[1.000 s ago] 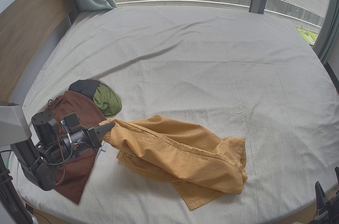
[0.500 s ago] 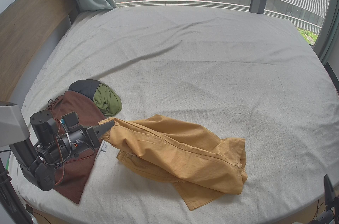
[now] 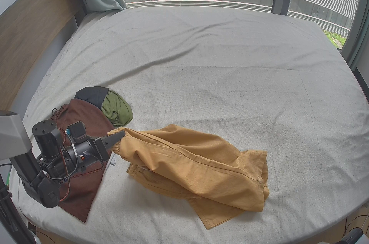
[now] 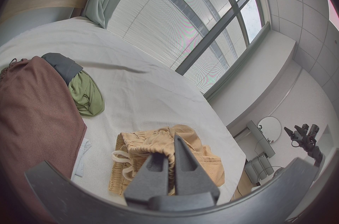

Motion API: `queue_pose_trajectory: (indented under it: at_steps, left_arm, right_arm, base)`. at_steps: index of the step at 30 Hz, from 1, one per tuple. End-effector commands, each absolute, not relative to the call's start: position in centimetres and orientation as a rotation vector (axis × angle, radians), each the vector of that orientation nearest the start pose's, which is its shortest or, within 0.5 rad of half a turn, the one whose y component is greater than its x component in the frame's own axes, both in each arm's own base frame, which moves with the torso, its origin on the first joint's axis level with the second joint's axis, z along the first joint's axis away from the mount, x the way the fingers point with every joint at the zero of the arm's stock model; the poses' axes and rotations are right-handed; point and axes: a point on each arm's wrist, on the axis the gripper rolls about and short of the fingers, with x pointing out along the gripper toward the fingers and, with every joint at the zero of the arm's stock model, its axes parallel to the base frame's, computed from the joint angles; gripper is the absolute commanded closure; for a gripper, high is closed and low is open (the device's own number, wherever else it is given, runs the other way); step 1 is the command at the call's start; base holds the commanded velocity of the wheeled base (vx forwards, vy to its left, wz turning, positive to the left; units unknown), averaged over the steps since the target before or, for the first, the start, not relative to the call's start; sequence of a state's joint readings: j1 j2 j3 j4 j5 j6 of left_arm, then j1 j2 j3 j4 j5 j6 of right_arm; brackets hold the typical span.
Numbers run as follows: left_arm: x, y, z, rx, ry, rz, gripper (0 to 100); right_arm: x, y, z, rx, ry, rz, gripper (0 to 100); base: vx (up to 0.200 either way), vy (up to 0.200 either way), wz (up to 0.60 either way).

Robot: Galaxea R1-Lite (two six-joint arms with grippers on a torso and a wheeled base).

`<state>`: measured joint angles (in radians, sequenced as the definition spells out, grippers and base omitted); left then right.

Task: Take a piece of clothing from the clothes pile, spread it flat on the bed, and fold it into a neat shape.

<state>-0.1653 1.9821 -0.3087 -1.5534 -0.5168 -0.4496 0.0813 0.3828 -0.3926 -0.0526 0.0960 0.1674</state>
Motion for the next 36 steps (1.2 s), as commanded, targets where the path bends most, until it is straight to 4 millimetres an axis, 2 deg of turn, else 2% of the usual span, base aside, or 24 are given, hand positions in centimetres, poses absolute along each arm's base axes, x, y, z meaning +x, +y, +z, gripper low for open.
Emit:
queue_pose_trajectory:
  at_steps: [1, 8, 15, 23, 25, 27, 29, 36]
  left_arm:
    - [27.0, -5.7, 8.3, -0.452, 0.267, -0.646, 100]
    - [26.8, -5.6, 8.9, -0.448, 0.244, -0.649, 100]
    - [26.6, -5.6, 9.6, -0.444, 0.22, -0.656, 100]
    - [26.8, -5.8, 9.0, -0.442, 0.239, -0.656, 100]
    - [26.6, -5.8, 9.0, -0.442, 0.243, -0.658, 100]
    - [26.6, -5.7, 9.0, -0.443, 0.244, -0.655, 100]
    - [26.6, -5.6, 9.1, -0.444, 0.237, -0.652, 100]
    - [26.8, -5.8, 9.0, -0.442, 0.241, -0.657, 100]
  right_arm:
    - [3.1, 0.6, 19.1, 0.175, 0.149, 0.198, 0]
    - [5.3, 1.0, 18.3, 0.189, 0.314, 0.302, 0]
    - [7.4, 1.7, 18.3, 0.198, 0.401, 0.412, 0]
    - [7.1, 1.7, 17.2, 0.23, 0.44, 0.466, 0]
    - [7.2, 1.7, 17.7, 0.242, 0.427, 0.49, 0]
    - [7.7, 1.9, 19.4, 0.254, 0.392, 0.547, 0]
    - [8.6, 2.1, 20.0, 0.256, 0.403, 0.572, 0]
    - [10.7, 2.5, 19.0, 0.276, 0.505, 0.577, 0]
  base:
    - [0.0, 0.0, 0.0]
    - [0.0, 0.0, 0.0]
    - [0.0, 0.0, 0.0]
    - [0.0, 0.0, 0.0]
    - [0.0, 0.0, 0.0]
    - [0.0, 0.0, 0.0]
    - [0.0, 0.0, 0.0]
    - [0.0, 0.0, 0.0]
